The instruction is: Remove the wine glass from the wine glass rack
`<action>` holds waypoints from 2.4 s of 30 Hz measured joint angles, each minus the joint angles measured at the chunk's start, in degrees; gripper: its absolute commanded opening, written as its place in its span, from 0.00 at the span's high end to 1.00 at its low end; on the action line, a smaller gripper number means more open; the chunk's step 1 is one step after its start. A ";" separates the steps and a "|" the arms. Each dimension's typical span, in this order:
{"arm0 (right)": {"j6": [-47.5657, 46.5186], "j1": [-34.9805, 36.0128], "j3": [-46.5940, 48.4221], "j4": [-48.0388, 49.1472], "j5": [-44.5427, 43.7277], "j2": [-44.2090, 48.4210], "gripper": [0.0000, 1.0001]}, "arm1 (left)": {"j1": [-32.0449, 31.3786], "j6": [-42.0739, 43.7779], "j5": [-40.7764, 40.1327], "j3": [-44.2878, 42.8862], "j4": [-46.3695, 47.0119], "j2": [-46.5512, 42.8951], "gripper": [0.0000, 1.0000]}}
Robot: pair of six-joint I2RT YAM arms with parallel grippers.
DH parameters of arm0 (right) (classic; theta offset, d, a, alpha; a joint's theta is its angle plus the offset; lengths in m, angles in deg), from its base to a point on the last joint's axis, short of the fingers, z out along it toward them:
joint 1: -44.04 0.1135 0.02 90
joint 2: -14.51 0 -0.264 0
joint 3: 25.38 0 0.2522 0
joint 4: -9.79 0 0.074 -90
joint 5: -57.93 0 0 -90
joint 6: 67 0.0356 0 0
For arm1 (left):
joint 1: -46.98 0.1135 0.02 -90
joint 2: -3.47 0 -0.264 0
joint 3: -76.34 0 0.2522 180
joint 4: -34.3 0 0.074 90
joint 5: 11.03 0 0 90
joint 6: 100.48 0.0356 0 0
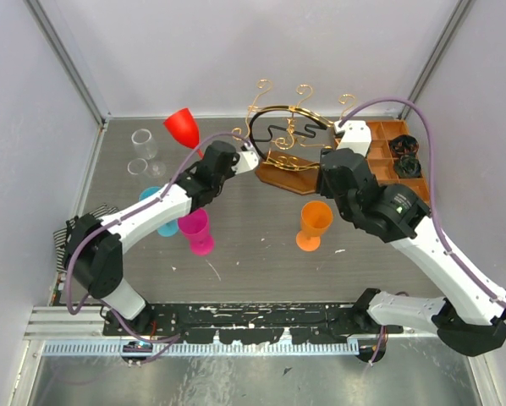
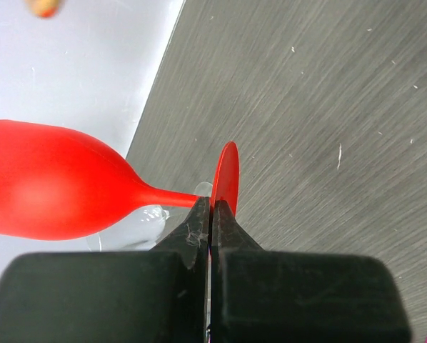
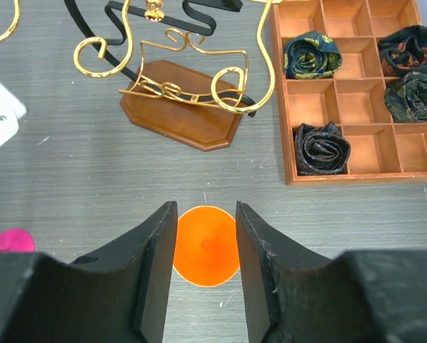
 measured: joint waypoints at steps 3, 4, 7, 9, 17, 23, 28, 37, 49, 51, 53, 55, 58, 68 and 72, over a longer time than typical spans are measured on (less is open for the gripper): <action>-0.33 -0.59 0.13 -0.02 0.00 1.20 0.55 | -1.46 1.40 -1.84 3.30 3.56 -0.39 1.00; -0.39 -0.76 0.22 -0.02 0.00 1.49 0.55 | -2.01 1.77 -2.60 4.24 4.90 -0.42 1.00; -0.72 -1.11 0.44 0.00 0.00 2.08 0.55 | -3.48 2.89 -4.70 6.75 8.63 -0.48 1.00; -0.94 -1.42 0.70 0.04 0.00 2.10 0.55 | -4.72 3.69 -6.14 8.33 11.06 -0.48 1.00; -1.20 -1.90 0.72 0.02 0.04 2.10 0.55 | -8.11 5.90 -12.46 12.52 20.41 0.46 1.00; -1.20 -2.16 0.72 0.00 0.24 2.75 0.54 | -9.88 6.62 -19.02 12.90 26.49 6.75 1.00; -1.18 -2.23 0.72 0.02 0.28 3.74 0.54 | -12.09 8.02 -24.13 12.98 31.58 14.08 1.00; -1.27 -2.27 0.92 0.00 0.17 5.51 0.53 | -14.62 4.83 -26.47 12.61 32.15 19.87 1.00; -1.70 -2.51 1.20 -0.07 0.17 5.84 0.53 | -15.98 -4.70 -27.52 9.51 26.77 25.94 0.97; -1.81 -2.54 1.49 -0.09 0.17 5.84 0.53 | -16.13 -5.77 -28.06 9.03 26.12 26.34 0.94; -1.92 -2.54 1.77 -0.07 0.17 5.84 0.53 | -16.28 -6.64 -28.48 8.70 25.77 26.69 0.93; -2.08 -2.54 2.01 -0.09 0.17 5.84 0.53 | -16.44 -7.34 -28.65 8.41 25.22 26.99 0.90; -2.21 -2.54 2.29 -0.11 0.20 5.81 0.53 | -16.72 -8.48 -29.18 7.69 24.44 27.74 0.83; -2.29 -2.54 2.86 -0.22 0.22 5.66 0.53 | -17.84 -13.92 -27.28 7.26 19.45 28.30 0.70; -2.29 -2.54 2.86 -0.20 0.24 5.64 0.53 | -17.94 -16.83 -26.62 6.75 16.85 28.15 0.64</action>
